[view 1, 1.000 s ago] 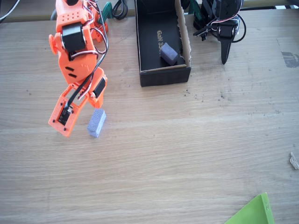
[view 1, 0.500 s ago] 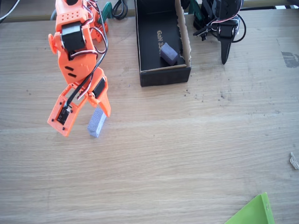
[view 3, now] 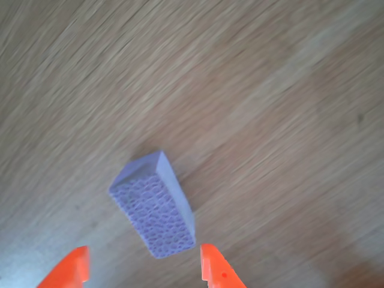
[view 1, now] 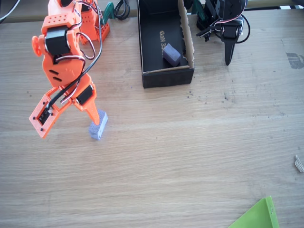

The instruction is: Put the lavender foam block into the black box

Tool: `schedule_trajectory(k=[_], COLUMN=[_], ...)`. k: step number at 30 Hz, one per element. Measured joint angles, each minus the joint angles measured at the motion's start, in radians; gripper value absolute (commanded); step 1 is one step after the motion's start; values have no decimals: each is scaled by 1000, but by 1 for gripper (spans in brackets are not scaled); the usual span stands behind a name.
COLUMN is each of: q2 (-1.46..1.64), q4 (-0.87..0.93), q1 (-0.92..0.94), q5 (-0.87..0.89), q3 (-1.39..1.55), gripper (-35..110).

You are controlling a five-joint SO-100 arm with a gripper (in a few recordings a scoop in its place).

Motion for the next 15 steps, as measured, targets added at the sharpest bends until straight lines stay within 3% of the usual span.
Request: schedule_trajectory(k=[15], q2=[0], q4=[0], q1=[-38], q5=[41], q3=[0], gripper=[31])
